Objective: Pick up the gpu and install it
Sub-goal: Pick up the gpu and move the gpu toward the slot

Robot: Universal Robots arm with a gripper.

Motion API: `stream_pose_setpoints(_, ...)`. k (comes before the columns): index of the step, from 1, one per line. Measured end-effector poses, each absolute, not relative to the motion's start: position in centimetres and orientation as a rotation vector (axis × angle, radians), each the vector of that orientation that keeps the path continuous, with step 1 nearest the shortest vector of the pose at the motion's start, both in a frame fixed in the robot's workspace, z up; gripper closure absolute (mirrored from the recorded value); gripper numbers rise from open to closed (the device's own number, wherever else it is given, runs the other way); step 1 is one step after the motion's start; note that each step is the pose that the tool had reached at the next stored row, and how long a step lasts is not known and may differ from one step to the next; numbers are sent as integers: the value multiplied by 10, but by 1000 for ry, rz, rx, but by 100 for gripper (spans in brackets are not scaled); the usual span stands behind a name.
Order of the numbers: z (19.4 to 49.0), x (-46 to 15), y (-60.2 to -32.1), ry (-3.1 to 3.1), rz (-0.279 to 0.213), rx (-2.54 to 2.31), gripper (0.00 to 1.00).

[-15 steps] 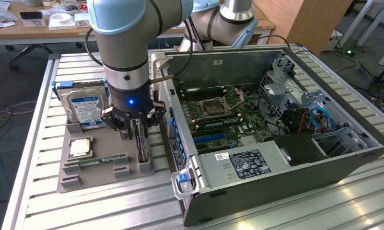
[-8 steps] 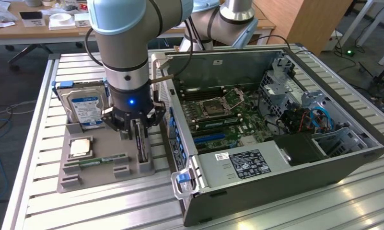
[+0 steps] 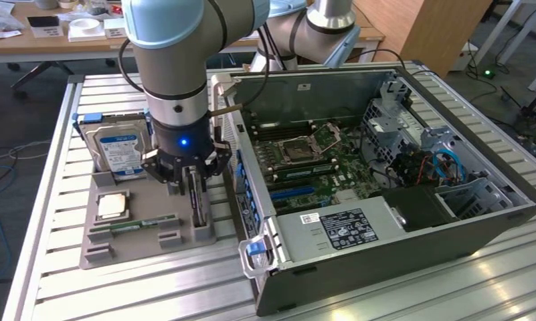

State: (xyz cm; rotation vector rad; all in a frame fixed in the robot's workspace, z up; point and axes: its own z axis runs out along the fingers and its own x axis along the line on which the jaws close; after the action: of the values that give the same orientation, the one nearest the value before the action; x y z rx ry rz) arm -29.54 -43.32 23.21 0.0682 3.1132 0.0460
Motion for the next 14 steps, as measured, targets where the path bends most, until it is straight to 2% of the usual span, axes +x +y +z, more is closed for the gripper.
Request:
stream_pose_setpoints(5,232,-295,-433,3113,46,68,57)
stream_pose_setpoints(6,232,-295,-433,3113,46,68,58)
stream_pose_setpoints(7,232,-295,-433,3113,46,68,65)
stream_pose_setpoints(8,232,-295,-433,3113,46,68,65)
stream_pose_setpoints(9,232,-295,-433,3113,46,68,71)
stream_pose_setpoints(14,232,-295,-433,3113,46,68,71)
